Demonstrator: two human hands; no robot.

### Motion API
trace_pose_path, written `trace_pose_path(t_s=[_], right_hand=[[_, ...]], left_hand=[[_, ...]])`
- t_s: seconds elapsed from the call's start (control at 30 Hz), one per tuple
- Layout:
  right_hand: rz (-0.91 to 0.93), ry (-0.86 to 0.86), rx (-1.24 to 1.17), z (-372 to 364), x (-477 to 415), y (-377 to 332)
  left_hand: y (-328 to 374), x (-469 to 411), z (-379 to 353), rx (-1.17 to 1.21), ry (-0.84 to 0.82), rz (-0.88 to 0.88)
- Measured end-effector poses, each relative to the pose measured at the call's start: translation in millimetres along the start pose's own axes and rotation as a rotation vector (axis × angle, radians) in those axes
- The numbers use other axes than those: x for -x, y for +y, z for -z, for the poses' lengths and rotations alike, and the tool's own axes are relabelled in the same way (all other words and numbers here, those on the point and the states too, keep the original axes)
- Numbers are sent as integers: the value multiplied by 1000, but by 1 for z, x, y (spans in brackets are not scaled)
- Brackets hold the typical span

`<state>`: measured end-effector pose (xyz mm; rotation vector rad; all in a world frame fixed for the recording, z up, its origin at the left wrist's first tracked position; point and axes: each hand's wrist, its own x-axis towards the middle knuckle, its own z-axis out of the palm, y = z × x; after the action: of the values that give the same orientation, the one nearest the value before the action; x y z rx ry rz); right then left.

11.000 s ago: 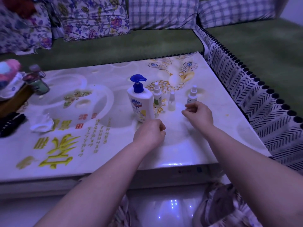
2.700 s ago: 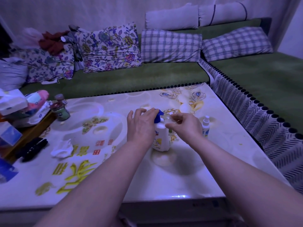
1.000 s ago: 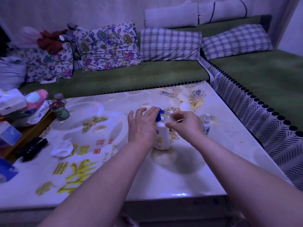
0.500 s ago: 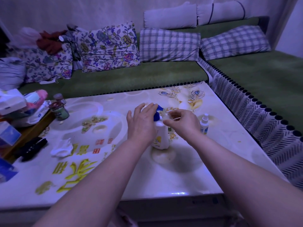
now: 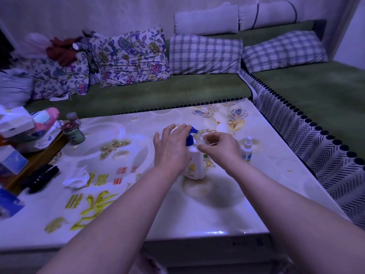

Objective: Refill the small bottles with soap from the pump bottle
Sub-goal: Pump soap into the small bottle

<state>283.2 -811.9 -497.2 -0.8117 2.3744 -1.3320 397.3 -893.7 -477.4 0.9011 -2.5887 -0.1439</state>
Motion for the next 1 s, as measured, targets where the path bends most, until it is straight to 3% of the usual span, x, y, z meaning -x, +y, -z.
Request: trace_pose_path(t_s=[1.0], right_hand=[[-24, 32, 2, -1, -1, -1]], left_hand=[[1, 0, 2, -62, -9, -3]])
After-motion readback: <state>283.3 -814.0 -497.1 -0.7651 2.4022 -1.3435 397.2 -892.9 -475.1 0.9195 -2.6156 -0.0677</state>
